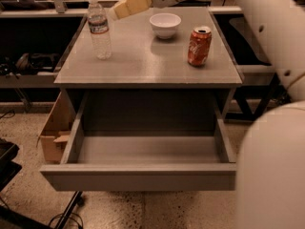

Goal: Pick water bottle from top drawer and place on counter

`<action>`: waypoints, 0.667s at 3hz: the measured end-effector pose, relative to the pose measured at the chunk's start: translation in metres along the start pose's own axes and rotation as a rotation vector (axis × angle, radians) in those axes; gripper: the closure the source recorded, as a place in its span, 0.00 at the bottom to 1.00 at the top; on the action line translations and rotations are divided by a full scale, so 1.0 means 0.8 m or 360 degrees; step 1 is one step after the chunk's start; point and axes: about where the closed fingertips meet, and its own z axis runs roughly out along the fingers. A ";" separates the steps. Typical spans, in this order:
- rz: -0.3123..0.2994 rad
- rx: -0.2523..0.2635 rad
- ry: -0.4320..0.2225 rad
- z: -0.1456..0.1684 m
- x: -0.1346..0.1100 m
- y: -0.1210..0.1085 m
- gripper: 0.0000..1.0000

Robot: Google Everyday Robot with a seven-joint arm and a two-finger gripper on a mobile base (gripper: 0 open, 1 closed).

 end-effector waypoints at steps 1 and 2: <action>0.0065 0.0112 0.0173 -0.091 0.009 0.022 0.00; 0.0188 0.0370 0.0278 -0.198 0.020 0.050 0.00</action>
Offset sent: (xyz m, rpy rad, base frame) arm -0.1654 -0.2599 -0.0015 -0.0840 0.0995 -0.8490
